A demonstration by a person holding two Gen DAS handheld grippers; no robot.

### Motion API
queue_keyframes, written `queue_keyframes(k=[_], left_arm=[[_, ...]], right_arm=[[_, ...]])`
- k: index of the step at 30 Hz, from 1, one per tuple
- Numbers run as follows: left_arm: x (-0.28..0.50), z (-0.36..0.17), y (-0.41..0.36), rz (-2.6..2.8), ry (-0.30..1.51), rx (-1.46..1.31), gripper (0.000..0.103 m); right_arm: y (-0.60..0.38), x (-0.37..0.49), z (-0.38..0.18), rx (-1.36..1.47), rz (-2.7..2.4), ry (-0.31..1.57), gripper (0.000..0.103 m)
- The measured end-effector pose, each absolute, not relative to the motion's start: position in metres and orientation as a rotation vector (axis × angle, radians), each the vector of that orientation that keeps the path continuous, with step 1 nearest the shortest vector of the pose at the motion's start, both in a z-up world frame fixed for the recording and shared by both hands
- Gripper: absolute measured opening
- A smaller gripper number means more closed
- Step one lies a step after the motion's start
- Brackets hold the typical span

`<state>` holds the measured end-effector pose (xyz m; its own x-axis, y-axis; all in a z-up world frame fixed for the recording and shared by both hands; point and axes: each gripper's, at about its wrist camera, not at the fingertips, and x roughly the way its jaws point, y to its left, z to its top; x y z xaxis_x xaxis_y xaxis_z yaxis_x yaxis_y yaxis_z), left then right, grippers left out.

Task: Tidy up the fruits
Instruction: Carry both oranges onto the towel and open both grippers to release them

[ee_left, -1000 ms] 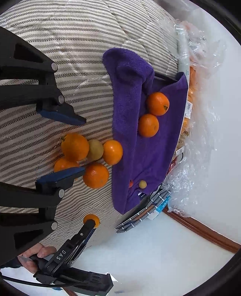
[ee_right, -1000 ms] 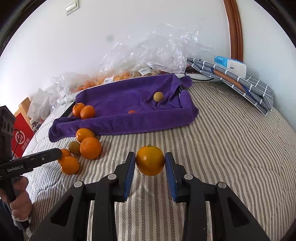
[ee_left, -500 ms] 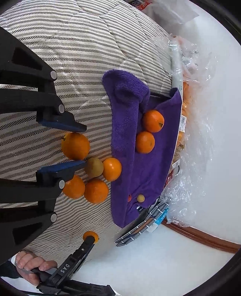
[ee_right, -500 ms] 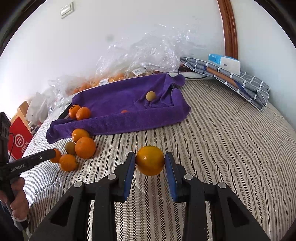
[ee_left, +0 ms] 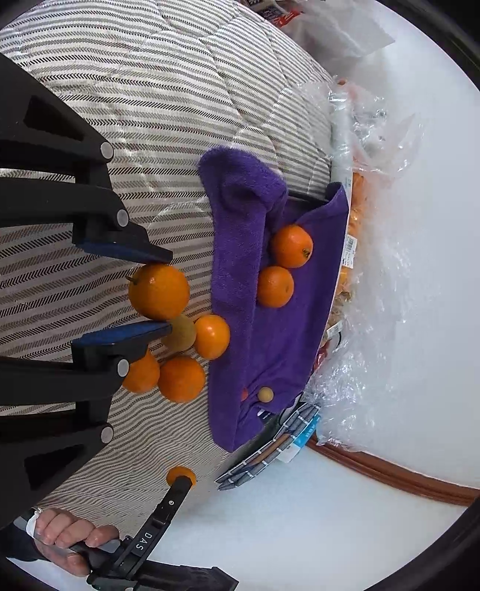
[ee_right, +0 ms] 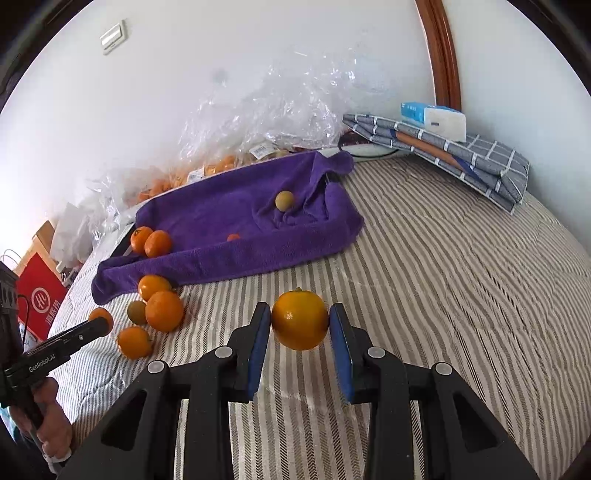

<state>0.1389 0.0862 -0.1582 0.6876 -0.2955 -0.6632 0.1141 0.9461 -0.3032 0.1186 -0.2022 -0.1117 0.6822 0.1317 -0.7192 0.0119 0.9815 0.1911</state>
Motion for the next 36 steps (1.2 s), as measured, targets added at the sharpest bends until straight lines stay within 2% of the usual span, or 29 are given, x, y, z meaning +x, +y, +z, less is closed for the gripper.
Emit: queue_keyframes(k=[12,20,25,30,36], left_arm=[[0.18,-0.107,0.106,-0.103,0.682,-0.226,0.03],[0.216,-0.106,0.114,-0.123,0.644,-0.315,0.03],[0.233,-0.12,0.108,-0.102,0.669,-0.291,0.03],[0.238,-0.136,0.106,-0.126,0.713,-0.305,0.03],[0.24,-0.143,0.104,-0.122,0.723,-0.312,0.03]], right_arm=[[-0.196,0.172,-0.062,0.13,0.108,0.708,0.033],[-0.172,0.228,-0.029,0.112,0.211,0.633,0.033],[-0.16,0.253,-0.049,0.108,0.257,0.642,0.033],[-0.168,0.265,-0.092,0.103,0.244,0.759,0.033],[-0.197,0.273,-0.105,0.17,0.219,0.794,0.029]])
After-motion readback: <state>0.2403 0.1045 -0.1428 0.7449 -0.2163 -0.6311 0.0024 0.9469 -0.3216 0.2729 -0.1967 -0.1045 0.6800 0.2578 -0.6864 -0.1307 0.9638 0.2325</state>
